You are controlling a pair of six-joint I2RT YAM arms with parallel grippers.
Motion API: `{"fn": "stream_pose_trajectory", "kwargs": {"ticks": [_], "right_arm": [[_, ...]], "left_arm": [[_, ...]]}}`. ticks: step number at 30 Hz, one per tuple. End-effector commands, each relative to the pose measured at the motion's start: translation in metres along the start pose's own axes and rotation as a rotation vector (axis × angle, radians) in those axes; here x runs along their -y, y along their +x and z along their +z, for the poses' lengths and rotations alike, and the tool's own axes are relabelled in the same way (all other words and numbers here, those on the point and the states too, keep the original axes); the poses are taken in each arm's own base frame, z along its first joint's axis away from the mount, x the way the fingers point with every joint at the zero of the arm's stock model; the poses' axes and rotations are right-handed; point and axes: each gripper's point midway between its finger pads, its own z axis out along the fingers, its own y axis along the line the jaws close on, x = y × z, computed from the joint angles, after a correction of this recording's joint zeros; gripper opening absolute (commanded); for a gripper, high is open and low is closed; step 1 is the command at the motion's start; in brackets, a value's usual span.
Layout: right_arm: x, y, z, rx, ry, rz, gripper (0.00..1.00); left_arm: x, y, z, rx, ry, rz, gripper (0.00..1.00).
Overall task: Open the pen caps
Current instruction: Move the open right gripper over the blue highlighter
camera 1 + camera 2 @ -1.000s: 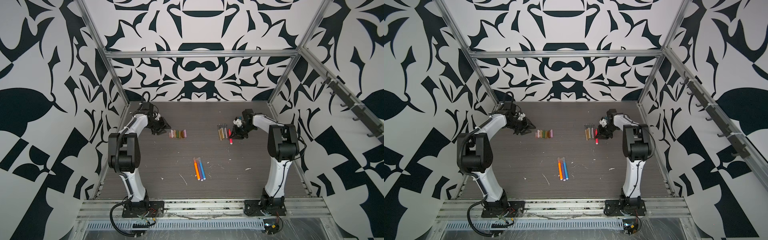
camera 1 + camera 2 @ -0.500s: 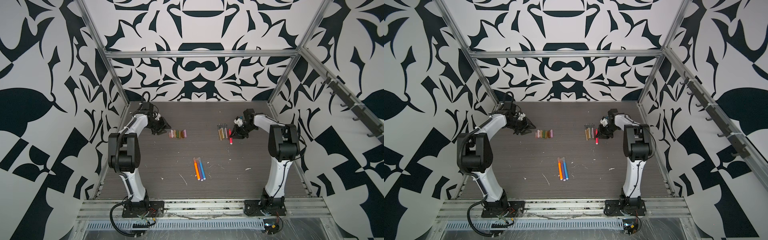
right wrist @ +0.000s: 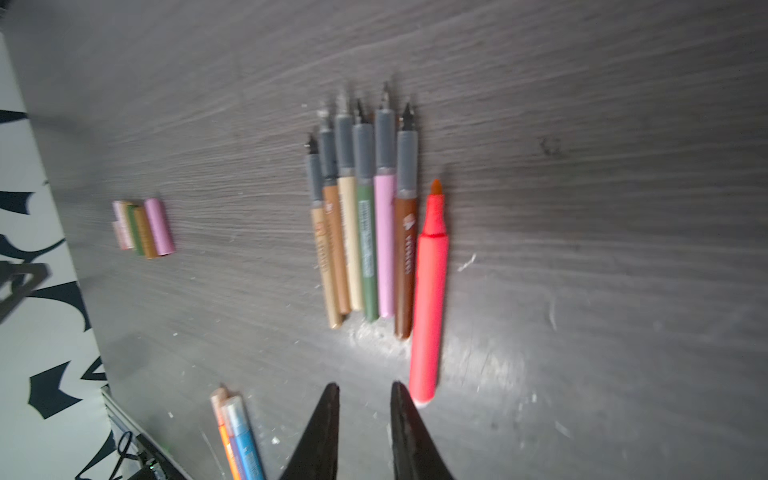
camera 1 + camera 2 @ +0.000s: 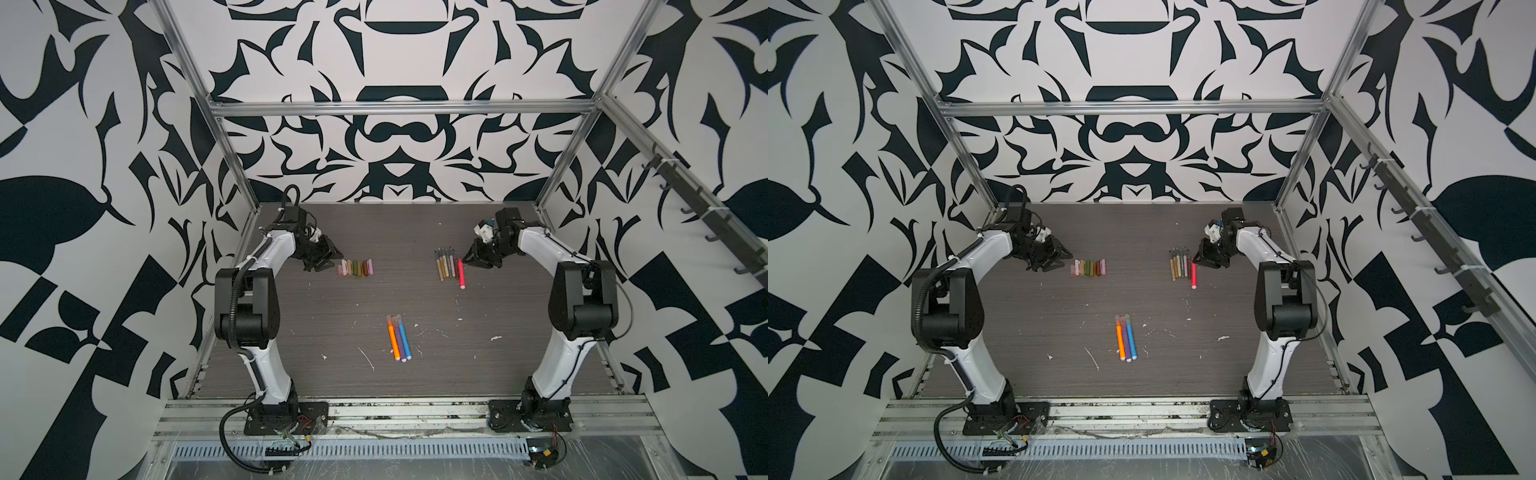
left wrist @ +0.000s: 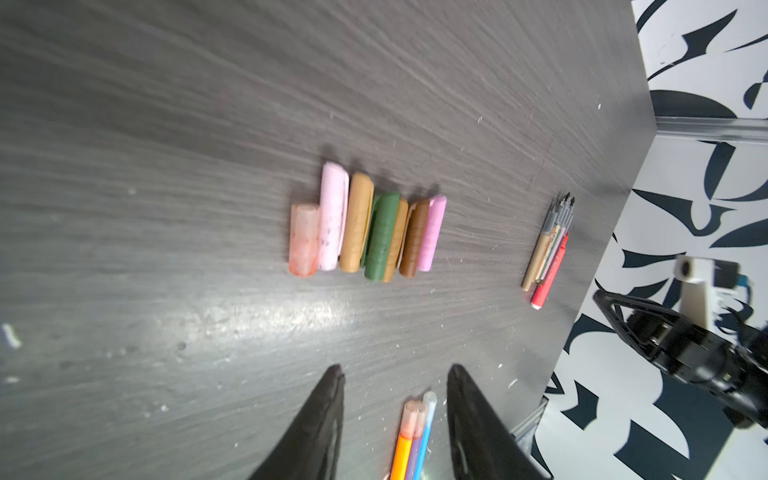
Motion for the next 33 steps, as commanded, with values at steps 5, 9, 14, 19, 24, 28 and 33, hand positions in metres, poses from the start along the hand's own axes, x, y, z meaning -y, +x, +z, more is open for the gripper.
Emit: {"fn": "stream_pose_trajectory", "kwargs": {"ticks": [5, 9, 14, 19, 24, 28, 33], "right_arm": [[-0.052, 0.068, -0.007, -0.015, 0.028, -0.088, 0.23], [-0.084, 0.129, 0.015, -0.065, 0.065, -0.167, 0.23], [-0.111, 0.204, 0.044, -0.141, 0.137, -0.275, 0.23], [-0.122, 0.247, 0.061, -0.192, 0.183, -0.338, 0.23], [-0.133, 0.265, 0.071, -0.217, 0.172, -0.357, 0.23], [-0.131, 0.274, 0.078, -0.243, 0.196, -0.353, 0.23], [-0.125, 0.276, 0.084, -0.254, 0.223, -0.334, 0.23]], "left_arm": [[0.017, 0.015, -0.007, 0.019, 0.048, 0.026, 0.44], [0.022, 0.021, -0.005, 0.018, 0.051, 0.04, 0.43], [0.025, 0.029, -0.002, 0.004, 0.054, 0.046, 0.43], [0.021, 0.037, 0.0, -0.01, 0.054, 0.034, 0.43], [0.02, 0.047, 0.001, -0.014, 0.055, 0.029, 0.43], [0.019, 0.055, 0.002, -0.022, 0.054, 0.028, 0.43], [0.017, 0.06, 0.002, -0.023, 0.053, 0.026, 0.43]]}}
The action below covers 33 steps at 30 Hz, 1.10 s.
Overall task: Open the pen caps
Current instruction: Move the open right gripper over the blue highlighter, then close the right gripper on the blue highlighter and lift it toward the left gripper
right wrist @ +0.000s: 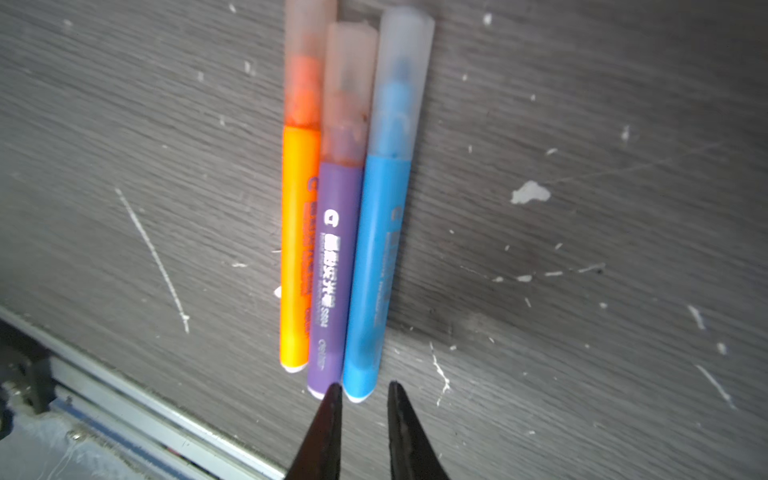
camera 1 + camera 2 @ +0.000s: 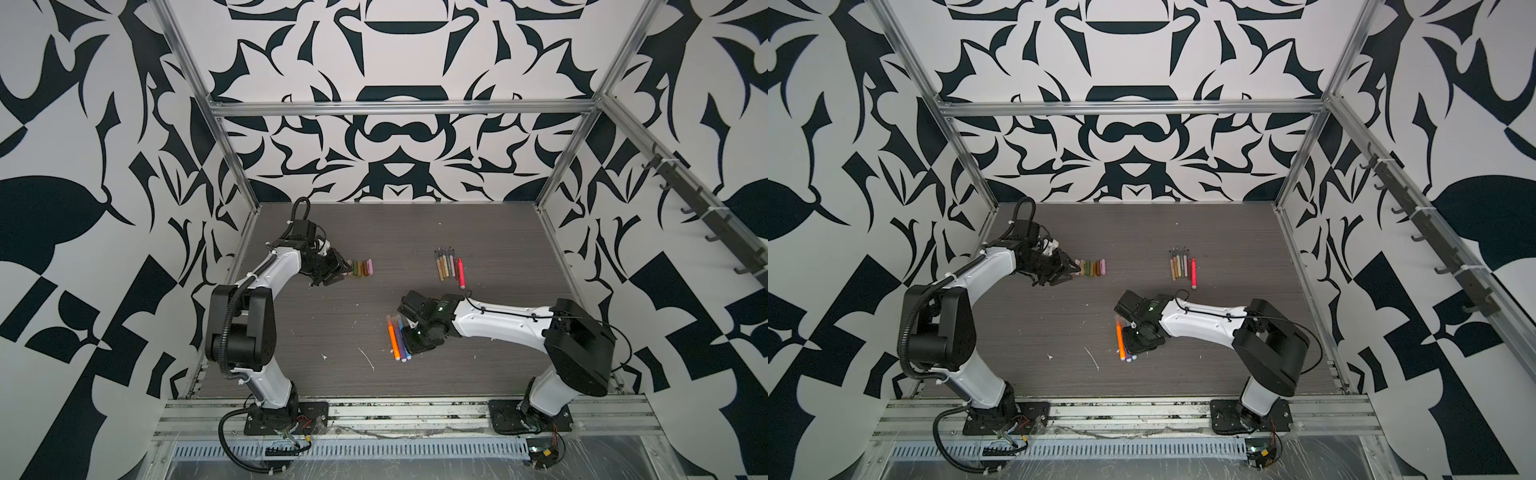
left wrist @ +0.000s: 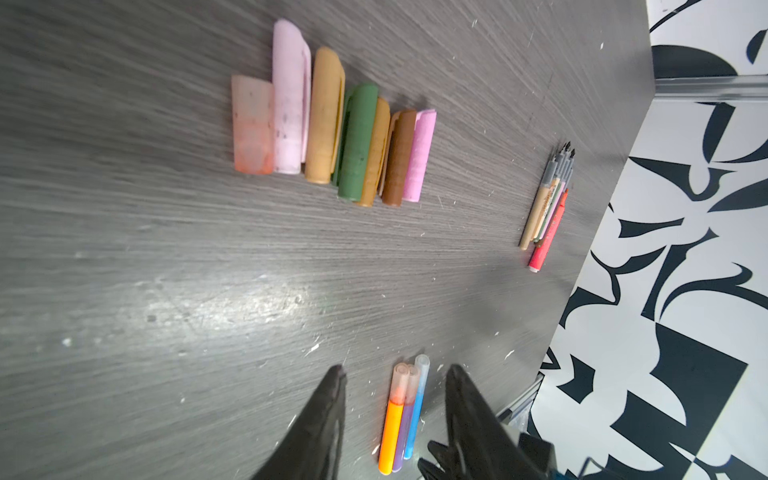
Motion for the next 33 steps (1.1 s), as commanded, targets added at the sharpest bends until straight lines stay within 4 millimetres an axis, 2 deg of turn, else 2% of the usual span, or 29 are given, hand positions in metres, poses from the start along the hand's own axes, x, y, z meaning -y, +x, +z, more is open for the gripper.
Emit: {"fn": "stream_pose_trajectory", "kwargs": {"ticks": [1, 11, 15, 24, 33], "right_arm": [[-0.003, -0.007, -0.003, 0.028, 0.007, 0.026, 0.23], [0.002, -0.005, 0.008, -0.001, 0.035, 0.059, 0.22], [0.004, -0.008, 0.003, 0.018, 0.045, 0.068, 0.22], [-0.018, -0.019, -0.003, 0.053, -0.041, 0.018, 0.22], [-0.015, -0.018, 0.002, 0.039, -0.03, 0.033, 0.22]], "left_arm": [[0.006, 0.005, -0.006, 0.004, 0.023, 0.01, 0.43], [0.006, 0.007, -0.007, 0.002, 0.025, 0.012, 0.43], [0.007, 0.006, -0.007, 0.002, 0.025, 0.014, 0.43], [0.009, 0.005, -0.008, 0.004, 0.029, 0.015, 0.43], [0.008, 0.006, -0.008, 0.004, 0.028, 0.015, 0.43]]}}
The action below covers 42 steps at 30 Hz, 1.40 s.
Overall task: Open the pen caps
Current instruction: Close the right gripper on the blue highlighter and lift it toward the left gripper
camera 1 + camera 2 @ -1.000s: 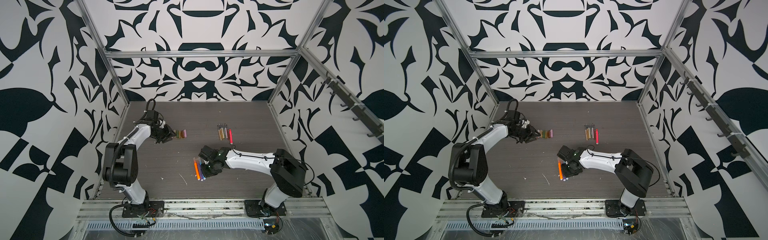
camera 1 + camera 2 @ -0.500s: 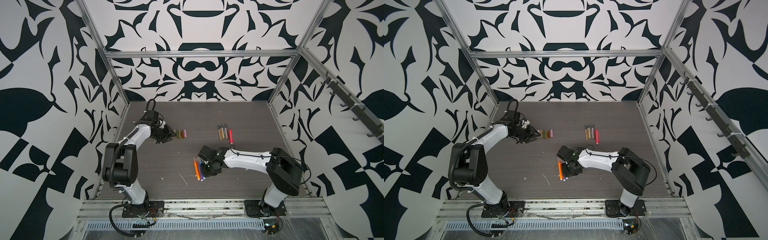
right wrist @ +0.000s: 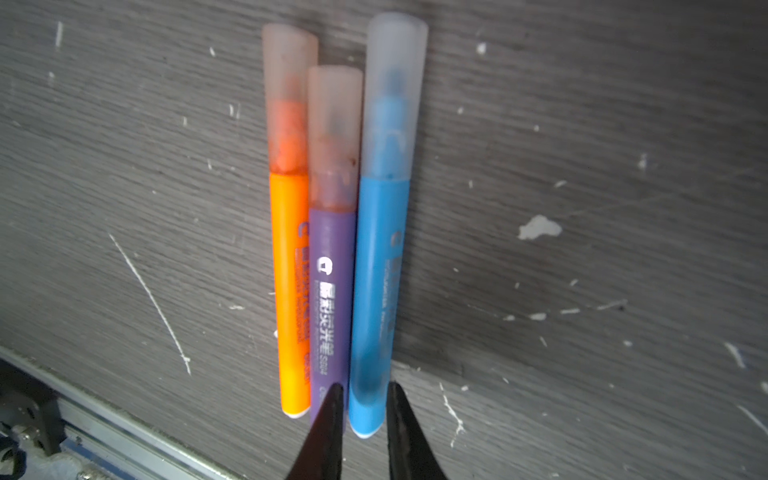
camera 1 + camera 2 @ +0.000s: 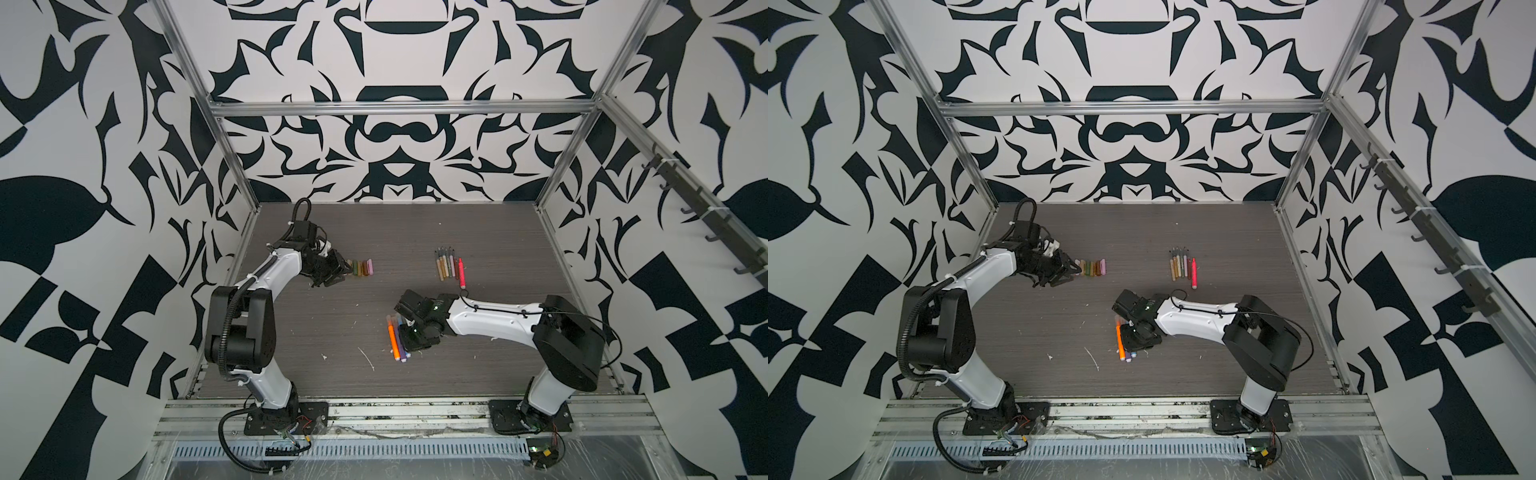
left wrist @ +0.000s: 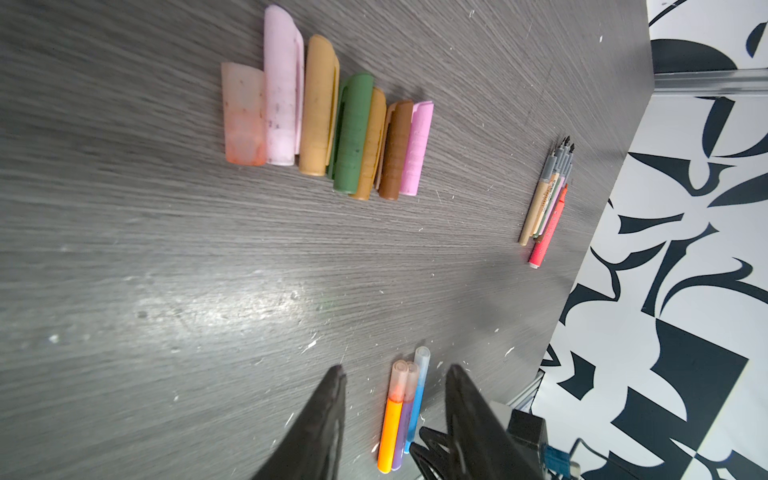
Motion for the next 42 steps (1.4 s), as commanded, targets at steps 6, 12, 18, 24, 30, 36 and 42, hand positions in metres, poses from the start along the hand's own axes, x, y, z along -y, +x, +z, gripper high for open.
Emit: {"fn": "stream_pose_trajectory", "kwargs": {"ticks": [6, 12, 18, 24, 30, 36, 42], "right_arm": [[0.006, -0.003, 0.001, -0.012, 0.063, 0.024, 0.22], [0.018, -0.002, -0.001, -0.016, 0.122, 0.044, 0.2], [0.023, 0.0, 0.004, -0.035, 0.151, 0.052, 0.21], [0.038, 0.002, 0.005, -0.056, 0.244, 0.064, 0.25], [0.042, -0.001, 0.0, -0.038, 0.249, 0.066, 0.14], [0.05, -0.023, -0.03, -0.005, 0.205, 0.04, 0.01], [0.062, -0.071, -0.088, 0.077, 0.116, 0.008, 0.0]], "left_arm": [[0.009, 0.004, -0.009, 0.005, 0.025, 0.014, 0.43], [0.009, 0.005, -0.01, 0.005, 0.026, 0.015, 0.43], [0.009, 0.005, -0.008, -0.004, 0.029, 0.012, 0.43], [0.011, 0.004, -0.009, -0.003, 0.036, 0.015, 0.43], [0.015, 0.003, -0.008, -0.01, 0.056, 0.004, 0.43], [0.031, 0.004, -0.007, -0.008, 0.097, 0.0, 0.44], [0.063, 0.012, 0.003, -0.046, 0.127, 0.046, 0.45]]}}
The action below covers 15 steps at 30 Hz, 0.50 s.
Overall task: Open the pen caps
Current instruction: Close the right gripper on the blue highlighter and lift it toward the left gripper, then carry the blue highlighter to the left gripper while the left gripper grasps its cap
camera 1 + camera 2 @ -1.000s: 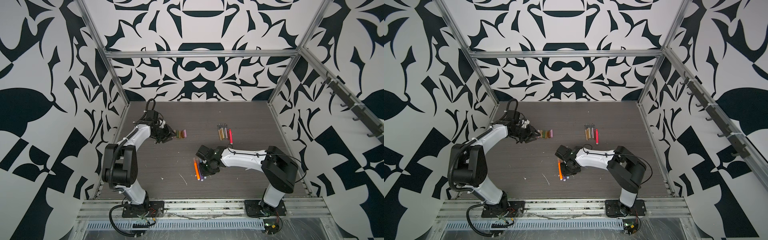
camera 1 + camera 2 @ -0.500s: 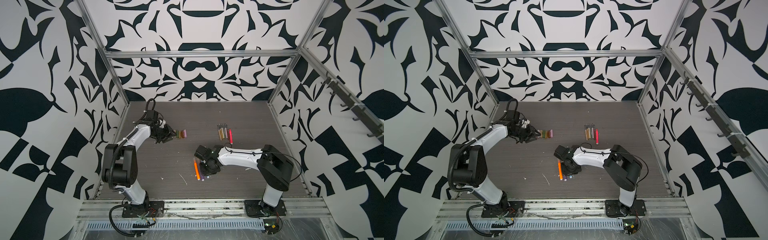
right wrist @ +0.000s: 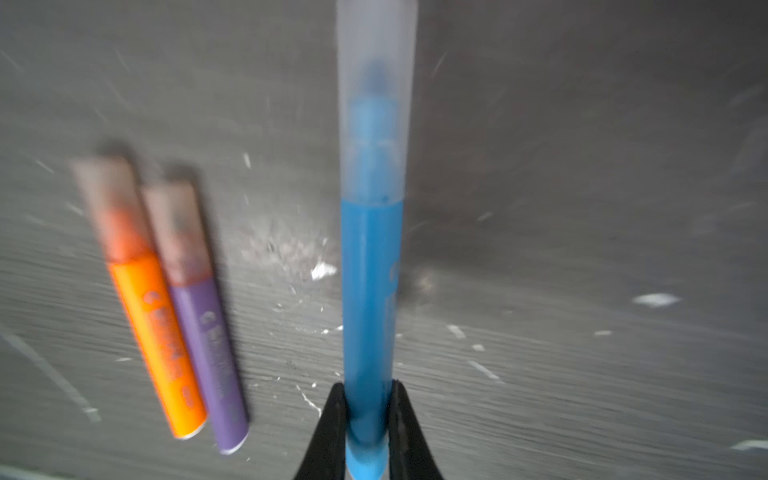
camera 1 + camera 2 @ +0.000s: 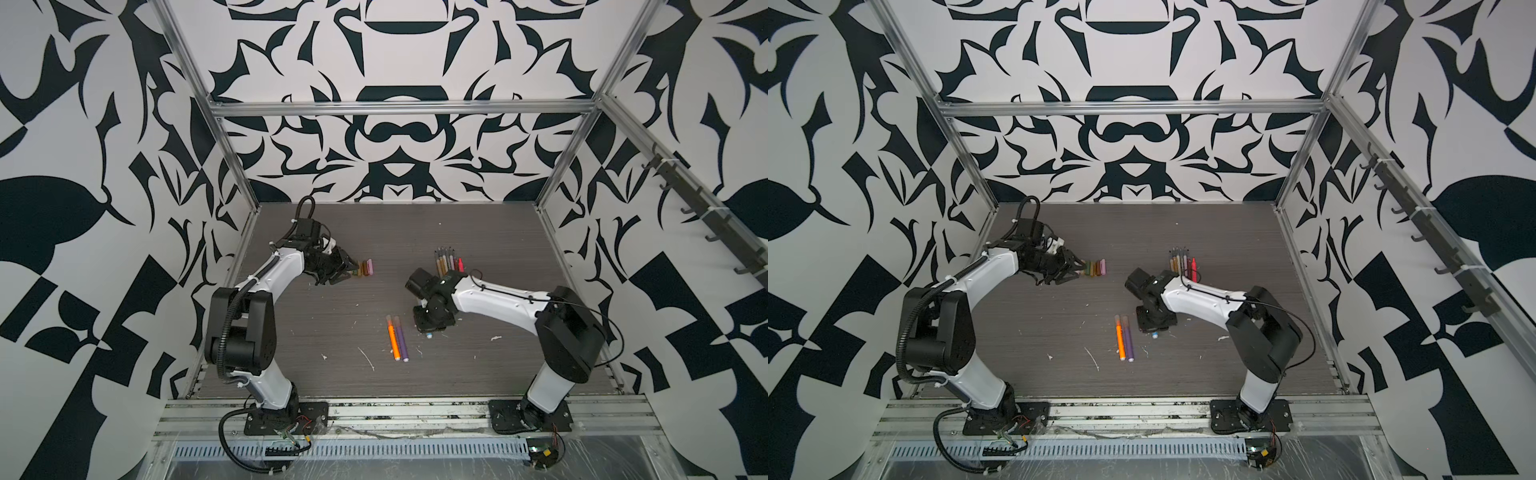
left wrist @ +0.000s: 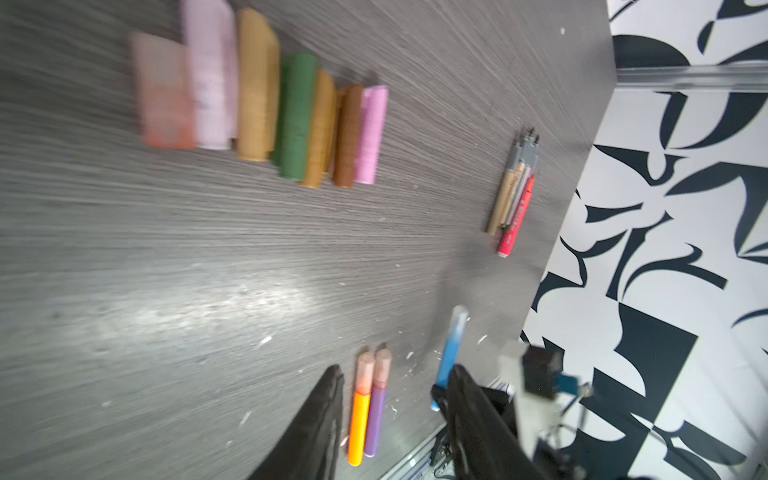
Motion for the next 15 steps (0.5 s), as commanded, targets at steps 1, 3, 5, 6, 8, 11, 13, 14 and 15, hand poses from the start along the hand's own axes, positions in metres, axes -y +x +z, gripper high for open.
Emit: {"fn": "stream_pose_trajectory", "kwargs": {"ticks": [1, 3, 5, 6, 8, 11, 13, 14, 15], "right_arm": [[0.001, -0.027, -0.046, 0.064, -0.102, -0.056, 0.0], [-0.011, -0.039, -0.06, 0.069, -0.249, -0.051, 0.0], [-0.019, -0.05, -0.073, 0.067, -0.377, -0.026, 0.0], [-0.023, -0.054, -0.077, 0.063, -0.429, -0.017, 0.0], [-0.033, -0.06, -0.085, 0.062, -0.529, -0.014, 0.0], [-0.042, -0.066, -0.093, 0.062, -0.597, -0.026, 0.0], [-0.042, -0.071, -0.095, 0.059, -0.612, -0.021, 0.0], [-0.042, -0.075, -0.096, 0.06, -0.621, -0.018, 0.0], [-0.043, -0.077, -0.097, 0.059, -0.628, -0.015, 0.0]], "left_arm": [[0.032, 0.002, 0.006, -0.022, 0.05, 0.041, 0.45], [0.043, 0.004, 0.012, -0.035, 0.057, 0.056, 0.45], [0.052, 0.004, 0.02, -0.046, 0.064, 0.068, 0.45], [0.057, 0.002, 0.024, -0.049, 0.072, 0.071, 0.45], [0.068, 0.0, 0.033, -0.062, 0.086, 0.079, 0.45], [0.086, -0.007, 0.043, -0.073, 0.107, 0.088, 0.45], [0.095, -0.011, 0.049, -0.079, 0.119, 0.085, 0.45], [0.099, -0.012, 0.052, -0.085, 0.126, 0.082, 0.45], [0.102, -0.012, 0.054, -0.088, 0.129, 0.081, 0.45]]}}
